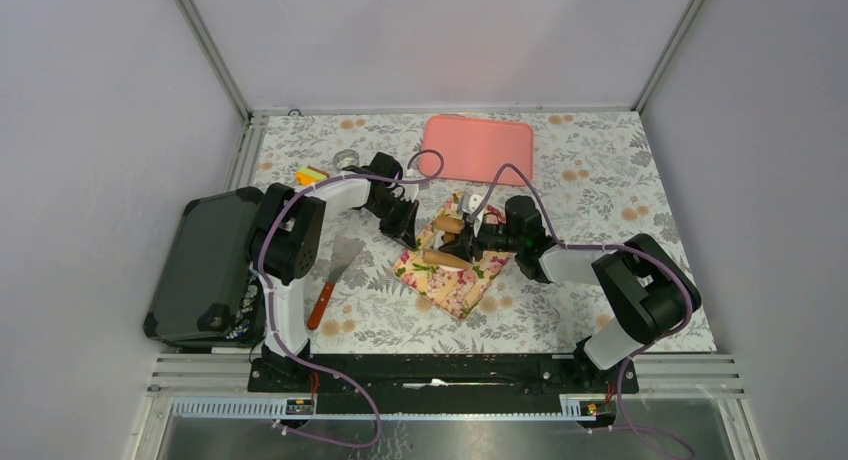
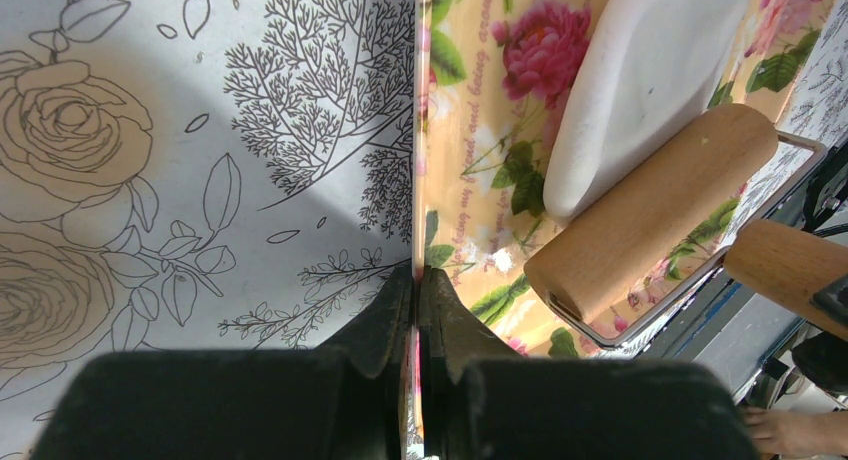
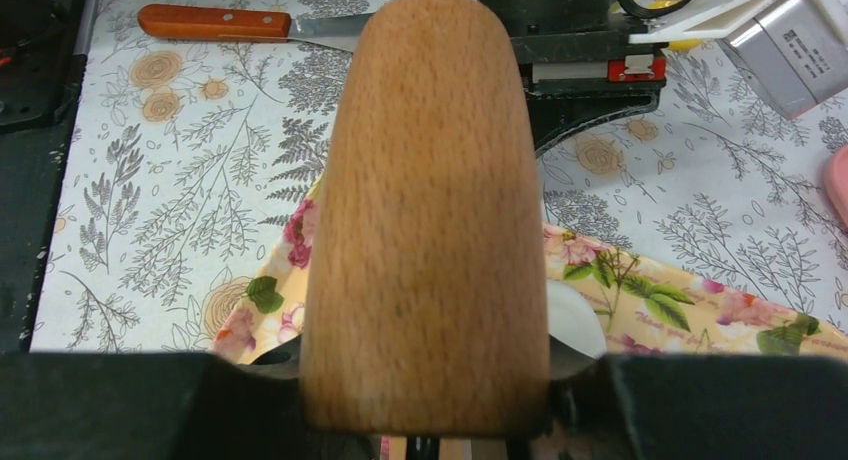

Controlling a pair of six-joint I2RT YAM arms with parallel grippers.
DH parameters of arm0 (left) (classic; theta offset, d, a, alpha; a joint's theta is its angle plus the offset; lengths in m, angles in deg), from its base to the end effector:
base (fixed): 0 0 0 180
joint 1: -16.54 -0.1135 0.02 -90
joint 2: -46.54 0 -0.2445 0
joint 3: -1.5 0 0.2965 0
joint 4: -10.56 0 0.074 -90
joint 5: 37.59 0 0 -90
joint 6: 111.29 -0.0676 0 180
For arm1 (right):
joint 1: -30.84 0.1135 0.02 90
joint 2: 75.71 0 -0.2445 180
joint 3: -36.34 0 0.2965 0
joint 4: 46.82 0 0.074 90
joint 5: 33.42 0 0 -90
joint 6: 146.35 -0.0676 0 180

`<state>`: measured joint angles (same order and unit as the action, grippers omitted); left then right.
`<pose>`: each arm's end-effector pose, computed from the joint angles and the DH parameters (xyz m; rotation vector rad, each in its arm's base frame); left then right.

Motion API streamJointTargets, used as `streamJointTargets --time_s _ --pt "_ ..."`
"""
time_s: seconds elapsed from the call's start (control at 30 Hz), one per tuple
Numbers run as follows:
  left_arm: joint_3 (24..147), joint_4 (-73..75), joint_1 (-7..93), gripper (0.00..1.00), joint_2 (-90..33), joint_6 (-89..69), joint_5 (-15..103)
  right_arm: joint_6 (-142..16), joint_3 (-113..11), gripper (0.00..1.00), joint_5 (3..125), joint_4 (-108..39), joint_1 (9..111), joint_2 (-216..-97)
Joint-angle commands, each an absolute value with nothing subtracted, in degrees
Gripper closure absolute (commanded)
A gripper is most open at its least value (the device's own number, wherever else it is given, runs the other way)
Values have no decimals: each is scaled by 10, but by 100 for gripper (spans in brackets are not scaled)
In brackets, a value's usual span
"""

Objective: Roll out the dumpling wrappers from the dough
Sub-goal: Flatten out the dough on the work surface.

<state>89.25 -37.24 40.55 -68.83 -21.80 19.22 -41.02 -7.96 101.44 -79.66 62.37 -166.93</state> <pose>0.3689 -0.2048 0.0706 0.7176 2.7862 -0.9138 0.2700 0.2216 0.1117 -1.2108 1.3792 0.9059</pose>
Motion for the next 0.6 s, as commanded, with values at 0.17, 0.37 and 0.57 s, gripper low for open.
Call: streamJointTargets --time_s 0.17,0.37,0.57 --pt "882 -400 400 100 -719 -233 246 -412 -29 100 1081 -631 641 -1699" --pt "882 -400 400 100 -719 -233 246 -408 -30 100 1094 -629 641 -1699" --pt "882 -400 400 100 -720 -232 245 -427 -82 100 1113 -617 641 -1639"
